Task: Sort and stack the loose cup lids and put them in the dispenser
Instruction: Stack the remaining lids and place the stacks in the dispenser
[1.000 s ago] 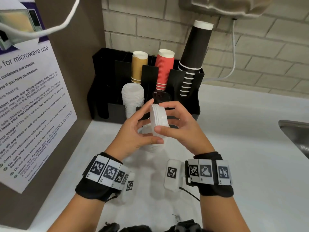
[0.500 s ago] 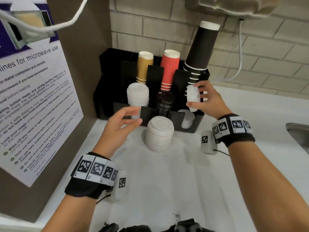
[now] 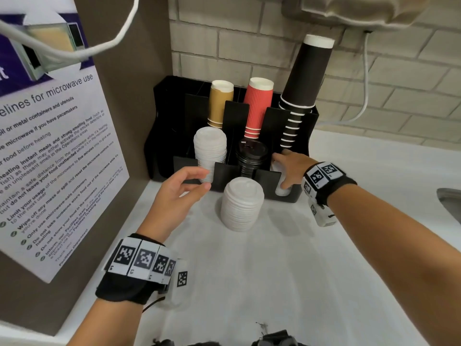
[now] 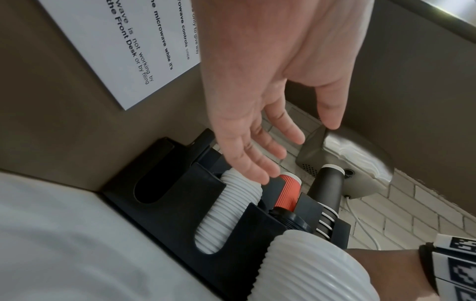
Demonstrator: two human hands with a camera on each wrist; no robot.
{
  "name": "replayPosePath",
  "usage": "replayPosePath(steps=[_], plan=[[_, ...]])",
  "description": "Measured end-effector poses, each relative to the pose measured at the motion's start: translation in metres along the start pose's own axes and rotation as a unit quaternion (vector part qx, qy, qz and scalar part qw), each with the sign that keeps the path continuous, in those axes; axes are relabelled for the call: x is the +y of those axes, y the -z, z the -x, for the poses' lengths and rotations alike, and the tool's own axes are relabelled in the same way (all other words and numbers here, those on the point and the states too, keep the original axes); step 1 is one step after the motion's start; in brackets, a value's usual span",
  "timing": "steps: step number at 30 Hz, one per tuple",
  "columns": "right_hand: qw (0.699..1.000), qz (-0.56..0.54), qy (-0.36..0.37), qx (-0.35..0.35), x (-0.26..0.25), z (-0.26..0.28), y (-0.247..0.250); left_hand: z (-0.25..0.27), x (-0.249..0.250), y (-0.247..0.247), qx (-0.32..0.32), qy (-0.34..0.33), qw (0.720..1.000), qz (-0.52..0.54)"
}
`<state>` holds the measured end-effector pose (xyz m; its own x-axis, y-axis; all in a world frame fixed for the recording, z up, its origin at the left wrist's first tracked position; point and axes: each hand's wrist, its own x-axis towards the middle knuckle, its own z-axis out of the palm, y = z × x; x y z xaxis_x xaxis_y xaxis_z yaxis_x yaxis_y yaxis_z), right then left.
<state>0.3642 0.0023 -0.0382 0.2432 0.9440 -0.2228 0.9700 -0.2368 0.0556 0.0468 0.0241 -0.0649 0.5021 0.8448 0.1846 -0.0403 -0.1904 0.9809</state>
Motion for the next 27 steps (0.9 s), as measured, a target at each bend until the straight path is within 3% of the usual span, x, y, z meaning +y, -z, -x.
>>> replayPosePath(steps=[7,15,20,21,23,25,27], plan=[[1.000,0.004,-0.004,-0.023,-0.006,0.001,-0.007,-0.002,-0.003,0.000,-0.004,-0.003,1.000,-0.006],[0.999,-0.003,-0.033,0.011,-0.009,0.007,-0.016,-0.004,-0.007,0.001,-0.011,-0.008,1.000,-0.010],[0.997,0.049,-0.019,-0.056,-0.011,0.016,0.002,-0.005,-0.006,0.003,-0.010,-0.010,1.000,-0.006],[0.998,0.049,-0.020,-0.044,-0.011,0.019,0.007,-0.005,-0.005,0.003,-0.011,-0.011,1.000,-0.003],[0.997,-0.029,-0.017,0.063,-0.013,0.030,0.016,-0.005,-0.005,0.004,-0.012,-0.011,1.000,0.001],[0.965,-0.164,0.025,0.205,-0.025,0.044,0.016,-0.005,-0.004,0.005,-0.011,-0.012,1.000,0.002],[0.936,-0.261,0.070,0.225,-0.045,0.058,0.012,-0.006,-0.004,0.005,-0.008,-0.011,1.000,0.004]])
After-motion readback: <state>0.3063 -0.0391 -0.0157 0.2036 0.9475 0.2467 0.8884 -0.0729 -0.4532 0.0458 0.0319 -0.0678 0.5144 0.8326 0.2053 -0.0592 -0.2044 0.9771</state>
